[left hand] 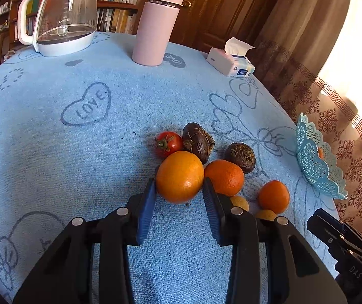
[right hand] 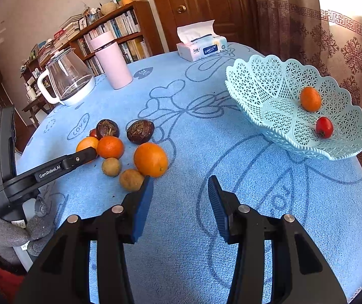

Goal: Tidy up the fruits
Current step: 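Move the right gripper back toward the fruits and close on a large orange, then carry the large orange with the right gripper into the basket and release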

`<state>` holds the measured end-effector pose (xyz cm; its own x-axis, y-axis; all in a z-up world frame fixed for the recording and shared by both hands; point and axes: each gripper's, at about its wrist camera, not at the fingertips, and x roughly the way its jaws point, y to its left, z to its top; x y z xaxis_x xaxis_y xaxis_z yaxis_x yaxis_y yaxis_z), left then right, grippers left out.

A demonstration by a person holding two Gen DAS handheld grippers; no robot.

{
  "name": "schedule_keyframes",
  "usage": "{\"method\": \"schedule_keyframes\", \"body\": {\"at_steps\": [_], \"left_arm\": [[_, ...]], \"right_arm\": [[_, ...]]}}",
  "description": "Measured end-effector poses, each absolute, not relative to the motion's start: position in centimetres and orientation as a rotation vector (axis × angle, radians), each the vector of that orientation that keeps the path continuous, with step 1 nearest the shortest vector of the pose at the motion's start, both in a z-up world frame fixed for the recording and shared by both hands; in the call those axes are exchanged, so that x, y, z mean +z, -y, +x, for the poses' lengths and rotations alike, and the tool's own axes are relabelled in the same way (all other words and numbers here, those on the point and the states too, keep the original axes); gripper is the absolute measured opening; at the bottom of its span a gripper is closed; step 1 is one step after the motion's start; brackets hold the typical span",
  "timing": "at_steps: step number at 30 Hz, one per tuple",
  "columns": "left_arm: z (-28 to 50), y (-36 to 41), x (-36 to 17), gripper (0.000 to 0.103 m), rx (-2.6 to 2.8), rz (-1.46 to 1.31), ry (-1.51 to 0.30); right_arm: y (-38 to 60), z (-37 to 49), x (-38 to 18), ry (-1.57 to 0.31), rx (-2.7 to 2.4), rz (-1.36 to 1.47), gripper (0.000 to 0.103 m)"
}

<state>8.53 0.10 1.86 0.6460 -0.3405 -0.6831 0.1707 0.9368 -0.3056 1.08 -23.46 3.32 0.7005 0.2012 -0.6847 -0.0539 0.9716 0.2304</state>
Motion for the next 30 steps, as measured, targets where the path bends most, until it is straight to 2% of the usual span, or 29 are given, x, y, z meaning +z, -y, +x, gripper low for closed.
{"method": "schedule_keyframes", "body": {"at_steps": [10,26,30], "left_arm": [[7.1,-0.7,3.4,0.038,-0.214,-0.203,-0.704],[7.0,-0.6,3.3,0.038,-0.222,-0.217,-0.708],[7.1,-0.6,3.2,0.038,-0.22,-0.222,-0.711]], "right_arm": [[21.5,3.3,3.5,-0.81,0.197,0.176,0.046],[19.3,7.8,1.2,-0.894,0.214,0.171,0.046],[19.1,7.5,1.4,-0.881,0.204,0.146,0.041]]}}
